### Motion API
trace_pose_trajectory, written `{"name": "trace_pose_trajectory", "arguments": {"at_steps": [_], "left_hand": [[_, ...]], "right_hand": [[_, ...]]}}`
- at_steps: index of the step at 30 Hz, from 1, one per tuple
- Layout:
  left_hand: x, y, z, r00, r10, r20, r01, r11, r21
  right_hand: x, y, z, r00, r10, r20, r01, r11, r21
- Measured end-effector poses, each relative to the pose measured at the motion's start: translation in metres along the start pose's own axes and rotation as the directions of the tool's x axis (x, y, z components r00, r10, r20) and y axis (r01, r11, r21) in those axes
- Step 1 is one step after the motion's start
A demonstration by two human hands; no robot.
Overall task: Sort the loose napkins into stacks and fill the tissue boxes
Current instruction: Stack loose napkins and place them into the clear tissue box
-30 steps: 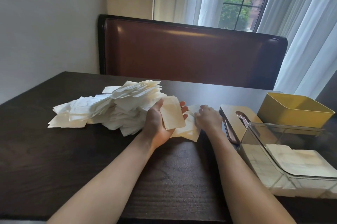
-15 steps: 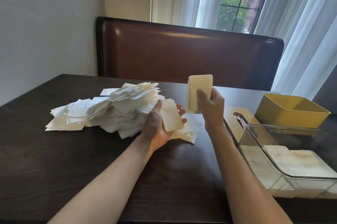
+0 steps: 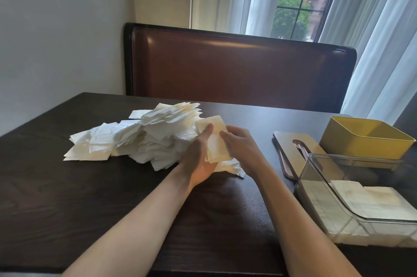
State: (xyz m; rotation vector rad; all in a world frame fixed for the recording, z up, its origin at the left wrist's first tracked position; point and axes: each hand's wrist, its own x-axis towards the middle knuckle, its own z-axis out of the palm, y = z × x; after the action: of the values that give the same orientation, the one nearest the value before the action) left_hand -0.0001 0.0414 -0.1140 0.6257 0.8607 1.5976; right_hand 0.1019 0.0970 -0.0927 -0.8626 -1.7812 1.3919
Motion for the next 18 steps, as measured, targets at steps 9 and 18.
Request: {"name": "trace_pose_trajectory", "arguments": {"at_steps": [9,18], "left_hand": [[-0.006,0.017,-0.003,0.991,0.105,-0.08,-0.104,0.994,0.013],[-0.011,0.021,-0.012,0.981,0.136,-0.142,-0.136,0.991,0.008]], "right_hand": [[0.016,0.038,-0.033,0.937,-0.009,-0.349,-0.15,0.892,-0.426],[0.008,0.037,-0.026,0.972,0.101,-0.212,-0.181,0.898,-0.402]]}}
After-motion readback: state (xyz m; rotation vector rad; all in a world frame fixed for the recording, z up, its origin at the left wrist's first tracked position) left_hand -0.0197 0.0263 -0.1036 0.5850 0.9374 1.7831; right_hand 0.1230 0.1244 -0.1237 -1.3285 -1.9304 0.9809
